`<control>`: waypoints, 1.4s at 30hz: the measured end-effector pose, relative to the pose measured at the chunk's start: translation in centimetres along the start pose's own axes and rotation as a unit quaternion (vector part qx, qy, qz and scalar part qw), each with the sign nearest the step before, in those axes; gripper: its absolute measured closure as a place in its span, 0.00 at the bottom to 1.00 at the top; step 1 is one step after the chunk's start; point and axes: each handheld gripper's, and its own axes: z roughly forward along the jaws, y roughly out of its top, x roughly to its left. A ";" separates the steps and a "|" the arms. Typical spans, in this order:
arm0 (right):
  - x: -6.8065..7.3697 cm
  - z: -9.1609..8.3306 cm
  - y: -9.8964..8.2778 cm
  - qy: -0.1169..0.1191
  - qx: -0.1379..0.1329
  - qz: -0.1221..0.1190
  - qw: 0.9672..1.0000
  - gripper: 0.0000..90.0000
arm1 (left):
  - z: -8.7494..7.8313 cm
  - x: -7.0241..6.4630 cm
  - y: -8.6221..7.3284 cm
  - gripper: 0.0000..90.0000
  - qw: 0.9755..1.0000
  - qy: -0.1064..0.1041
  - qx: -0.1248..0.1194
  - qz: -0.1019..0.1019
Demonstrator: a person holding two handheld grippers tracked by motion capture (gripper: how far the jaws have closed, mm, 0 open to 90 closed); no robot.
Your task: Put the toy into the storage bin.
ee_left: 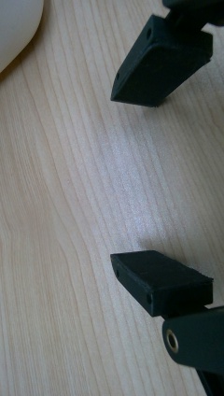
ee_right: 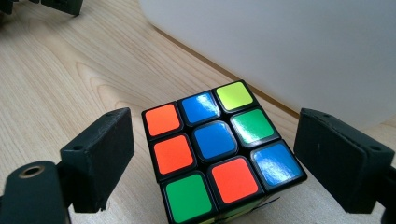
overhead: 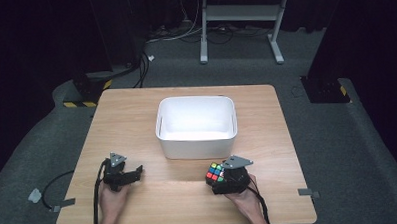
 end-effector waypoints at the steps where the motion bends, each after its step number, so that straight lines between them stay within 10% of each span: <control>1: 0.0 0.0 0.0 0.001 0.001 0.001 1.000 0.14 | 0.0 0.0 0.0 0.21 1.000 0.000 0.000 0.000; 42: 0.8 0.3 -0.1 -0.014 0.010 -0.033 0.999 0.38 | 0.0 0.0 0.0 0.21 1.000 0.000 0.000 0.000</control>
